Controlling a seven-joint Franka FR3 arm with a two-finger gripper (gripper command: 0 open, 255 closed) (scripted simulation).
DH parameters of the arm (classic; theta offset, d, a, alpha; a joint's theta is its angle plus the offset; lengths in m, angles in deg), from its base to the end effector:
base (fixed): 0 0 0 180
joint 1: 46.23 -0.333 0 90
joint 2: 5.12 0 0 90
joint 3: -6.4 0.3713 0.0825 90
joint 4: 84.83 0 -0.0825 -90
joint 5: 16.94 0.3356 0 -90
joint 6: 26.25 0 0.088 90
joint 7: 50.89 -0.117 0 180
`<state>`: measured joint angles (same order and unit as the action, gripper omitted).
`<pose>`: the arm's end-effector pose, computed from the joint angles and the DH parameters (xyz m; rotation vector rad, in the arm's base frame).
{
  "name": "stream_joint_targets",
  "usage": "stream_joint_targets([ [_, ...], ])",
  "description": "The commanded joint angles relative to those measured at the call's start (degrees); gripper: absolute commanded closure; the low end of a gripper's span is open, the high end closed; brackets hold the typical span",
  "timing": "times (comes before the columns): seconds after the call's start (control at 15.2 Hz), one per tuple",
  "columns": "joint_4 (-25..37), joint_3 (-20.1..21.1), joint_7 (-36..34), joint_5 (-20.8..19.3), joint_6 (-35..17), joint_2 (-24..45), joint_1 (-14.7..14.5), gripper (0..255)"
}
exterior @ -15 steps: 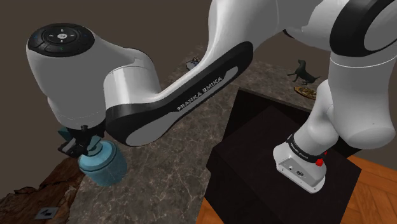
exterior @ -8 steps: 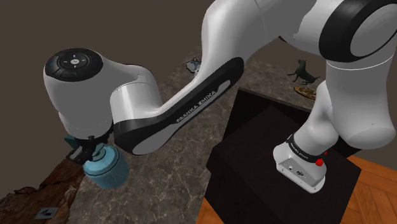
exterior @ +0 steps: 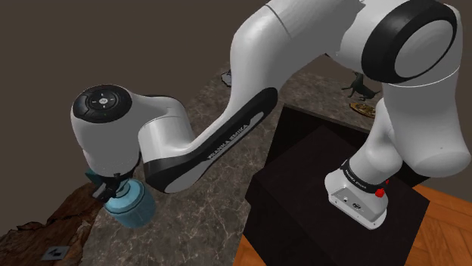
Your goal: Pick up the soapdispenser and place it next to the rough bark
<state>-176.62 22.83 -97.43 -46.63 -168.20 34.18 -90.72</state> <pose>0.3860 0.6020 0.3260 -2.9257 -0.8142 -0.4423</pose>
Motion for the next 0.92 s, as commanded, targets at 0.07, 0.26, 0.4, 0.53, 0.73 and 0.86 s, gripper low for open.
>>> stream_joint_targets([
  [0.07, 0.09, -0.6, -0.78, -0.73, -1.35, 1.38, -0.47, 255],
  [0.26, 0.26, -1.25, -1.48, -1.44, -2.69, 2.89, -0.88, 255],
  [0.4, 0.45, -1.68, -1.93, -1.91, -3.55, 3.93, -1.17, 255],
  [0.53, 0.68, -2.13, -2.37, -2.35, -4.39, 5.0, -1.46, 255],
  [0.73, 1.14, -2.8, -3.02, -2.99, -5.62, 6.66, -1.9, 255],
  [0.86, 1.6, -3.34, -3.53, -3.48, -6.57, 8.03, -2.27, 255],
])
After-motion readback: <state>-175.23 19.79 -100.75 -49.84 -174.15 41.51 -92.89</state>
